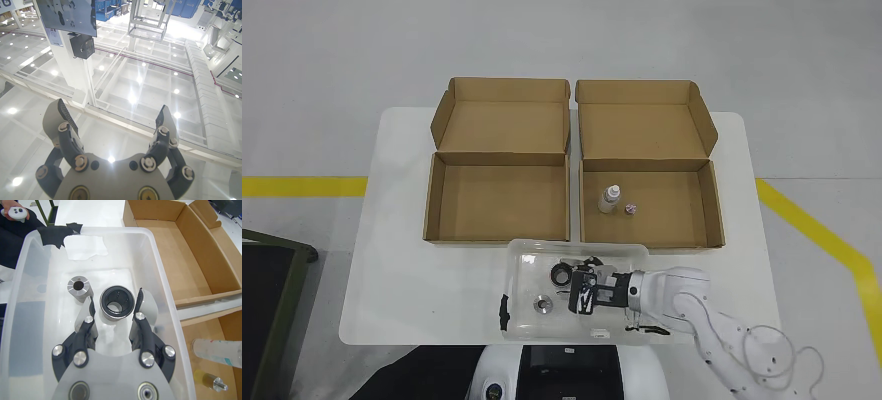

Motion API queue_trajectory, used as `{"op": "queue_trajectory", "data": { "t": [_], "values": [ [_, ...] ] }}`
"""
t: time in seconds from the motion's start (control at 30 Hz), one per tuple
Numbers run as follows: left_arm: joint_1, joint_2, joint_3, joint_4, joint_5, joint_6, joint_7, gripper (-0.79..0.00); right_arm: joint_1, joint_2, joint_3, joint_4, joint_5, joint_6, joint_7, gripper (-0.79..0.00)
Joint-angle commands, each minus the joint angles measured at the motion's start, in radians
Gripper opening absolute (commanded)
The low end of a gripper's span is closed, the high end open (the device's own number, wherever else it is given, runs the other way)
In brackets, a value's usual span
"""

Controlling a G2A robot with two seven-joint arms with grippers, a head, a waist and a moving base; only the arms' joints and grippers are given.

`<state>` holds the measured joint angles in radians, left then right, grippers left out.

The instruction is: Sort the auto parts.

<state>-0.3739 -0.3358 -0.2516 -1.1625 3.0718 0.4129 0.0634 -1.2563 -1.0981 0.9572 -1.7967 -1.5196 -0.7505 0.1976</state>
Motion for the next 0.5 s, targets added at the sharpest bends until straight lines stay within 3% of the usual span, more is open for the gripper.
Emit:
{"op": "queue_trajectory", "data": {
  "t": [0.0,0.47],
  "values": [
    [0.000,0.000,0.000,0.000,0.000,0.000,0.000,0.000,0.010,-0.003,-0.012,0.013,0.000,0.004,0.001,-0.348],
    [0.000,0.000,0.000,0.000,0.000,0.000,0.000,0.000,0.077,-0.026,-0.079,0.089,0.006,0.027,0.006,-0.342]
  ]
}}
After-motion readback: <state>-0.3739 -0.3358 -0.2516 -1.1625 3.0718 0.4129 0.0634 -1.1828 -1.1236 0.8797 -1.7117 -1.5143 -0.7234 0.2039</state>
